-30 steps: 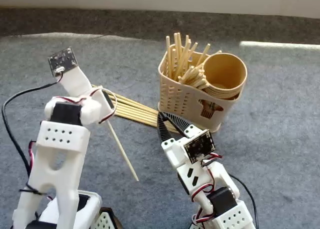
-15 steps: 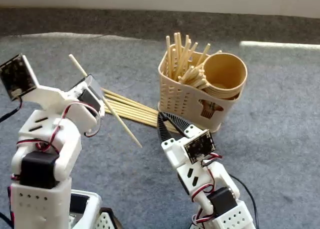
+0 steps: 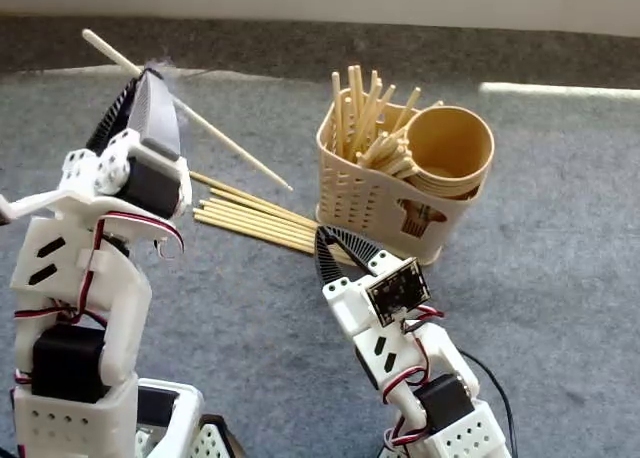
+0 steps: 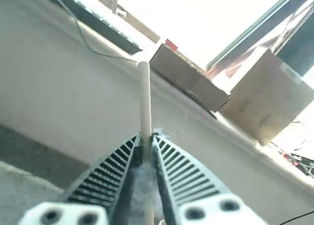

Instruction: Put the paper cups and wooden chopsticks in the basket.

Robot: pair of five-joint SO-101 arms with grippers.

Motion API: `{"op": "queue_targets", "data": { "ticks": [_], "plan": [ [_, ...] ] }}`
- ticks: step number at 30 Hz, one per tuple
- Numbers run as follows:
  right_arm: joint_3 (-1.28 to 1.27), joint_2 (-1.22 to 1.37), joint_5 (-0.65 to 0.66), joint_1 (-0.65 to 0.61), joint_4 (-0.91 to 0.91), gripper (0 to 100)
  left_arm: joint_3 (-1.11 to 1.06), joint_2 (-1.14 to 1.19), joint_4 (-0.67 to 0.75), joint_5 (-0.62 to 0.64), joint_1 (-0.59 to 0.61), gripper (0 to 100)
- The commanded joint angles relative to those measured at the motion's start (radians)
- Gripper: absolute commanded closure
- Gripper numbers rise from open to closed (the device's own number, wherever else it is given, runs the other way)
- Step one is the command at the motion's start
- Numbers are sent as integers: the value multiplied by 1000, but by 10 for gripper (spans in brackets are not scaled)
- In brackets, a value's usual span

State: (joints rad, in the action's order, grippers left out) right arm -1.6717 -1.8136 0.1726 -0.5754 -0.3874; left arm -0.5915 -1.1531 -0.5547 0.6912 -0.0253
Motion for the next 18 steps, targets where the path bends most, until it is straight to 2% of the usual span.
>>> {"op": "queue_targets", "data": {
  "ticks": [1, 8, 14, 18],
  "plan": [
    [-156, 5, 11, -8, -2, 993, 5, -7, 112, -74, -84, 994],
    [-156, 5, 11, -8, -2, 993, -27, 54, 256, -247, -285, 994],
    [-156, 5, 11, -8, -2, 993, -18, 248, 414, -276, -291, 994],
    [-156, 5, 12, -8, -2, 993, -18, 371, 525, -359, -314, 994]
  ]
}}
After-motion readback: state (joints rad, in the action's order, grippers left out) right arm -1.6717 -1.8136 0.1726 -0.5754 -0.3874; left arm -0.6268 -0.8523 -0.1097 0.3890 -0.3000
